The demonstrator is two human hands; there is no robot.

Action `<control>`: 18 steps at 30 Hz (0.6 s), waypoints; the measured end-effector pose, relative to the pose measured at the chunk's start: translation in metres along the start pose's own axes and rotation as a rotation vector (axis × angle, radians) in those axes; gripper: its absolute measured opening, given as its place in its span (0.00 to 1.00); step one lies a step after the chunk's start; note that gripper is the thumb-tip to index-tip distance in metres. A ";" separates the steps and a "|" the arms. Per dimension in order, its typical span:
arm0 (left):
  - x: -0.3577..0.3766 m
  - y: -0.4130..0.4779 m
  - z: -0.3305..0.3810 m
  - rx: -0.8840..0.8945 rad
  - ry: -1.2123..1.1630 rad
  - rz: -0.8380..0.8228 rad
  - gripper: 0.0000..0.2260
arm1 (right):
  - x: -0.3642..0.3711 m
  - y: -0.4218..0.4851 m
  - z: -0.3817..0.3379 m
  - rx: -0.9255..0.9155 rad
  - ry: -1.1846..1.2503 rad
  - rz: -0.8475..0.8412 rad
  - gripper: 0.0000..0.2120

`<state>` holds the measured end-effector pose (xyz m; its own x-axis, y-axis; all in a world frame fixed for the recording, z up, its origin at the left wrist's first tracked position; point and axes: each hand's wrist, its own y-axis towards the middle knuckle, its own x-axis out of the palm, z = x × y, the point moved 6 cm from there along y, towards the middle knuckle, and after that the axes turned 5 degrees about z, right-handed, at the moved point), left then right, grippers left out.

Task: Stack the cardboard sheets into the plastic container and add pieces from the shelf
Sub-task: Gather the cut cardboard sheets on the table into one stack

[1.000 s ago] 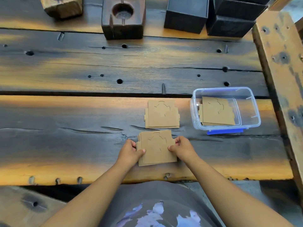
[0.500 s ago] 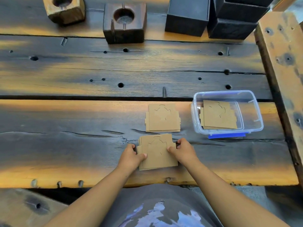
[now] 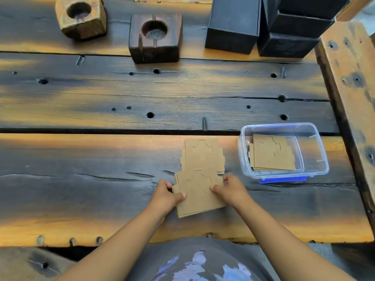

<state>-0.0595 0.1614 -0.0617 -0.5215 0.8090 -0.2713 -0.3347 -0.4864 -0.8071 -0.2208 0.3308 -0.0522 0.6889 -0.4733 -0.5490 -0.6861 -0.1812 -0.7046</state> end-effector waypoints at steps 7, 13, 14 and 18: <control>0.000 0.018 0.051 0.134 0.078 0.057 0.20 | -0.022 0.020 -0.036 -0.033 0.046 0.057 0.12; 0.009 0.043 0.083 0.156 0.143 0.105 0.22 | -0.026 0.033 -0.055 -0.042 0.013 0.145 0.19; 0.011 0.046 0.087 0.153 0.146 0.107 0.23 | -0.027 0.034 -0.058 -0.052 0.009 0.166 0.20; 0.015 0.053 0.095 0.143 0.172 0.130 0.25 | -0.024 0.039 -0.063 -0.039 0.018 0.203 0.22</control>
<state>-0.1597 0.1165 -0.0591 -0.4303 0.7747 -0.4633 -0.3872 -0.6221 -0.6805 -0.2787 0.2807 -0.0382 0.5313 -0.5185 -0.6700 -0.8195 -0.1138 -0.5617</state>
